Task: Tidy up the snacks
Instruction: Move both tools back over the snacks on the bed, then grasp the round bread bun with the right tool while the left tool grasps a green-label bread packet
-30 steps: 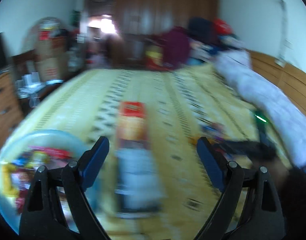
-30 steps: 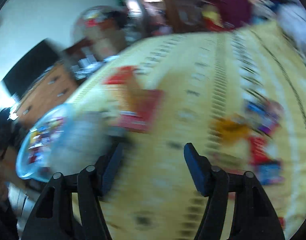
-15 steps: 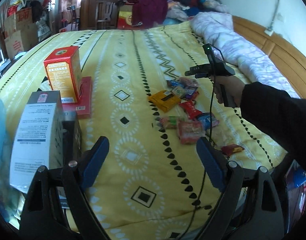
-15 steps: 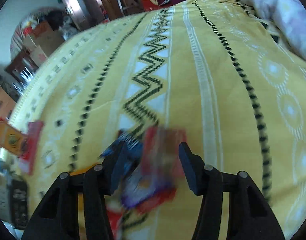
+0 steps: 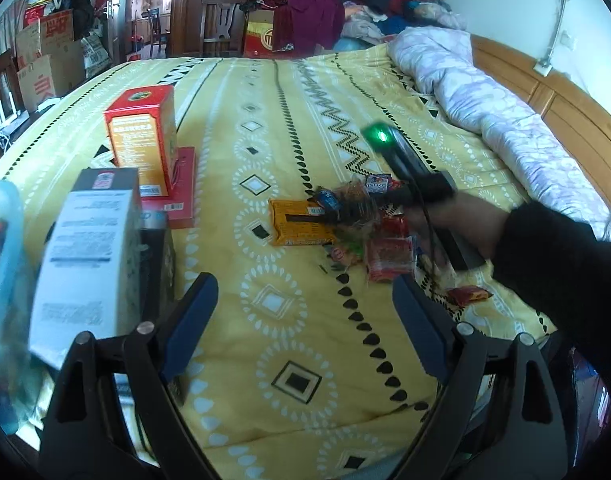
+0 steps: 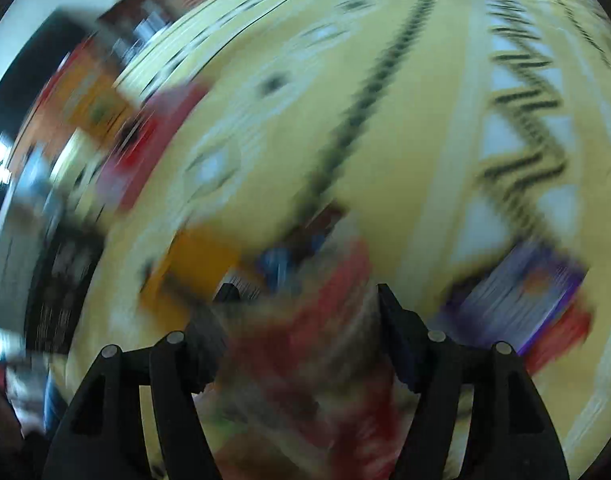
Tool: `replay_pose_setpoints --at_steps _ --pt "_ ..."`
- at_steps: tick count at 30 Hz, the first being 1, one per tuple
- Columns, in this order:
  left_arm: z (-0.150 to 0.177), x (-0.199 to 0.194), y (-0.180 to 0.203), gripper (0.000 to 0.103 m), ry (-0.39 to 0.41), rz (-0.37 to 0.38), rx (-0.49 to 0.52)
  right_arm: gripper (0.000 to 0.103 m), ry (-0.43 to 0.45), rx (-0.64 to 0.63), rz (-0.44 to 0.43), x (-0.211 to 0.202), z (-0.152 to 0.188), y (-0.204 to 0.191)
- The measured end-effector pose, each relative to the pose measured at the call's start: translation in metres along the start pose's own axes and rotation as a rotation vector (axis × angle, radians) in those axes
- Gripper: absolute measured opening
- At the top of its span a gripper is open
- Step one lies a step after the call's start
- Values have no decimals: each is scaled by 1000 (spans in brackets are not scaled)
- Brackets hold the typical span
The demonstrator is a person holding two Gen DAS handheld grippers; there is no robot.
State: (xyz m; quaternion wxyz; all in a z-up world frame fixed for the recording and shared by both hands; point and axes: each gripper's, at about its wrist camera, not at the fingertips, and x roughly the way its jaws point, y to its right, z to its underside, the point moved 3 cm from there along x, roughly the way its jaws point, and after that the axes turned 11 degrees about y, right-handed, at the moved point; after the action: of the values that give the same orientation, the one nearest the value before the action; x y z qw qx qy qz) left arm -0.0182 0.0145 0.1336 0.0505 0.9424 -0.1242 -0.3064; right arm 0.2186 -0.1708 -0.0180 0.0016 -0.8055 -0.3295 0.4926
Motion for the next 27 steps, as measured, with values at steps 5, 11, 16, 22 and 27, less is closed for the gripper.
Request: replay_pose_setpoints --at_steps 5,11,16,22,27 --pt "15 -13 -2 90 -26 -1 -9 73 -60 -71 12 -22 71 -60" --pt "32 -15 -4 90 -78 -1 -34 72 184 16 -20 -121 111 -86" --pt "42 -7 0 90 -120 7 -48 73 234 81 90 -148 156 -73" --pt "46 -2 6 90 -139 8 -35 75 139 161 101 -131 182 -71" --pt "46 1 13 90 -146 11 -24 86 151 297 163 -118 188 -78"
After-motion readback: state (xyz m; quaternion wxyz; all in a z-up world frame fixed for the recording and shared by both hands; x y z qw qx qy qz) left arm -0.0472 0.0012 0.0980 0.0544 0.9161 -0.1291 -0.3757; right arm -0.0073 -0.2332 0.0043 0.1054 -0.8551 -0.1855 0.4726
